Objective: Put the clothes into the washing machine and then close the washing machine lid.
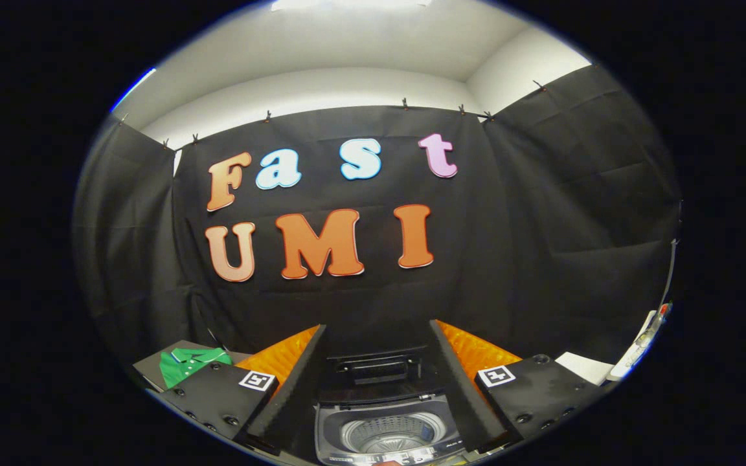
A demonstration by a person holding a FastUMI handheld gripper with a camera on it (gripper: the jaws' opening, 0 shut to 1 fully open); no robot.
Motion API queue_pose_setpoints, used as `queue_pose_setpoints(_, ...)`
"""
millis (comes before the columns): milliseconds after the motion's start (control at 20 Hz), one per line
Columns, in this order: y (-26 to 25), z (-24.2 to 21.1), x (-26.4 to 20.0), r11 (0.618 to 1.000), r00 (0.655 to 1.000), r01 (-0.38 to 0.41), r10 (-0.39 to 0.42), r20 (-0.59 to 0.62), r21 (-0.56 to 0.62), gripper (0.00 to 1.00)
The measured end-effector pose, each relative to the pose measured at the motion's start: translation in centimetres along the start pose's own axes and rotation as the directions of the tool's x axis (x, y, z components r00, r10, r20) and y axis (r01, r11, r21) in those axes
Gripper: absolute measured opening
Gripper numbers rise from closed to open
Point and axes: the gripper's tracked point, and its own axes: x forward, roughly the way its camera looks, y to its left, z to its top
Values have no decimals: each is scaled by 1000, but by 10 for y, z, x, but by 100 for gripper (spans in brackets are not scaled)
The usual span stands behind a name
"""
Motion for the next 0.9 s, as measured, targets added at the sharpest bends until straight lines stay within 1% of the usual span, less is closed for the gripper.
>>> queue_pose_setpoints(100,39,-1,16,997,997,-78,78,-16,-12,98)
queue_pose_setpoints(200,85,-4,31,985,985,-168,167,-38,-27,98)
queue_pose_setpoints(300,134,-14,41,967,966,-252,249,-65,-42,98)
queue_pose_setpoints(400,181,-25,47,941,940,-335,329,-93,-48,98)
queue_pose_setpoints(550,246,-50,55,893,887,-448,438,-150,-44,98)
queue_pose_setpoints(650,287,-77,61,861,845,-507,488,-219,-42,98)
queue_pose_setpoints(750,324,-115,65,817,783,-576,540,-309,-31,98)
queue_pose_setpoints(800,339,-133,63,800,754,-599,554,-352,-24,98)
queue_pose_setpoints(900,357,-167,64,782,713,-622,552,-432,-27,99)
